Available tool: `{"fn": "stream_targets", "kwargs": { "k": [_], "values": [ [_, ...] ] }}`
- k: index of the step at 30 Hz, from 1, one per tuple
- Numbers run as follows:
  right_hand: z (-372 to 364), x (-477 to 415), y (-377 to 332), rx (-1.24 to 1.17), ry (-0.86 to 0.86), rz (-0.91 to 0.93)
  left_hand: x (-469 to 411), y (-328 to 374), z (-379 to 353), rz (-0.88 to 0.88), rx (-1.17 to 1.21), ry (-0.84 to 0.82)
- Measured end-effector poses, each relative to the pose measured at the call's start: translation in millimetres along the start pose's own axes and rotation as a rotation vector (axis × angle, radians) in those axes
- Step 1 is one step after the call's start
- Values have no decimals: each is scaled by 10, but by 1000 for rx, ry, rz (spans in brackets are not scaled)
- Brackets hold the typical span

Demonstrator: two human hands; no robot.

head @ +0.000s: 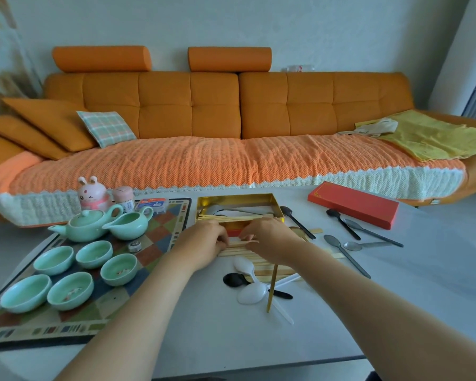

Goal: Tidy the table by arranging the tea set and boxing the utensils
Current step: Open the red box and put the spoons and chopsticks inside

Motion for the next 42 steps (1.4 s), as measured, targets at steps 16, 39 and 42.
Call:
{"fn": "stream_targets", "kwargs": {
  "k": [16, 39, 42],
  "values": [
    [345, -324, 142, -229, 289, -60, 29, -408, 427, 43, 31, 292],
    [196, -212, 328, -155, 134, -123, -151, -50, 106, -21, -125, 122],
    [333, -160, 263, -95, 263, -6, -113, 87, 169, -78, -35, 183]
  ]
}}
Point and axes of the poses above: each hand's wrist, its own x-axis away from the middle knuckle, its own z-axis out of the back of the hand, y = z × x, the point moved 6 cm from there along -x, towards the middle knuckle, and after that the axes turned 1 degree about -y, right-handed, at the moved point
